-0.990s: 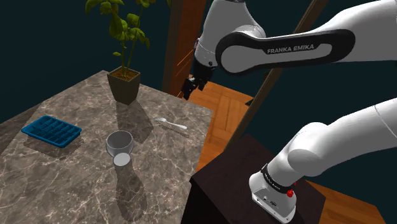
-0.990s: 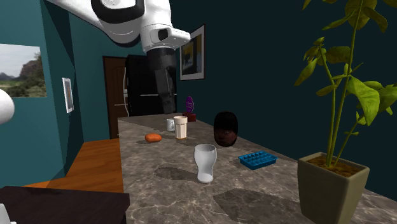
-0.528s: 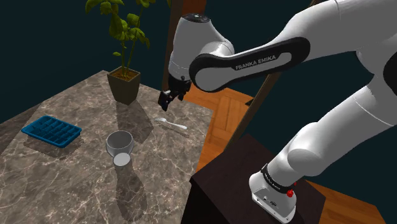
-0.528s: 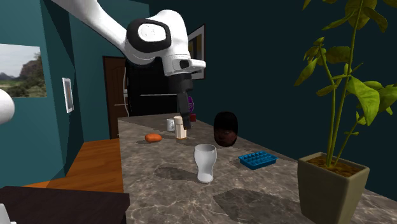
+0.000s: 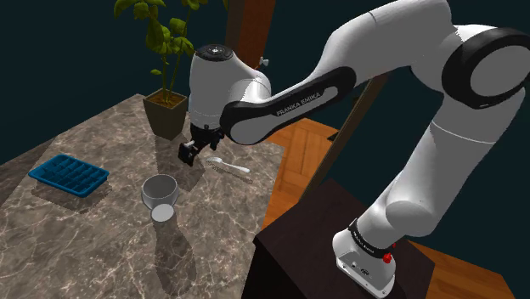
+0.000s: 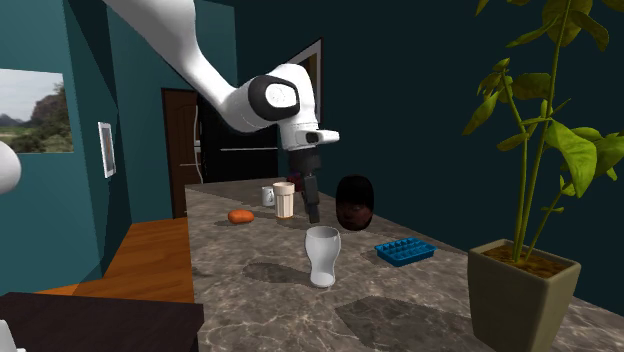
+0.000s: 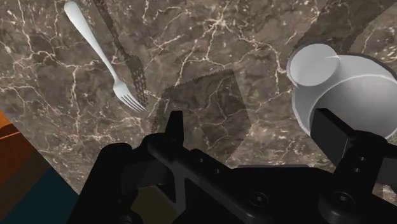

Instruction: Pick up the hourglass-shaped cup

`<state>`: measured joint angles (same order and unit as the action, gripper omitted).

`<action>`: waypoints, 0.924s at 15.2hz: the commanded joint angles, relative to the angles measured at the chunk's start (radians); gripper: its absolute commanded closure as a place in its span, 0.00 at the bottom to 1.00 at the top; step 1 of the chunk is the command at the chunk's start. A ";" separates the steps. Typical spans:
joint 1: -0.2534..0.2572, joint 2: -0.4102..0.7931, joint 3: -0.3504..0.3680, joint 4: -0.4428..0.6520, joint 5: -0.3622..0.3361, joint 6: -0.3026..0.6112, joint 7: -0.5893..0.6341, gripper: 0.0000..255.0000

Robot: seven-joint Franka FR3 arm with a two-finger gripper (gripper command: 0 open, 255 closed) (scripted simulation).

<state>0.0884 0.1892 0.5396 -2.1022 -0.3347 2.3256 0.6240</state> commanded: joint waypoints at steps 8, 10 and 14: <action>0.165 0.342 -0.062 0.283 -0.197 -0.018 0.165 0.00; 0.171 0.359 -0.071 0.281 -0.210 -0.001 0.175 0.00; 0.183 0.395 -0.089 0.280 -0.236 0.032 0.195 0.00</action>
<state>0.2676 0.5748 0.4559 -1.8201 -0.5632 2.3478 0.8127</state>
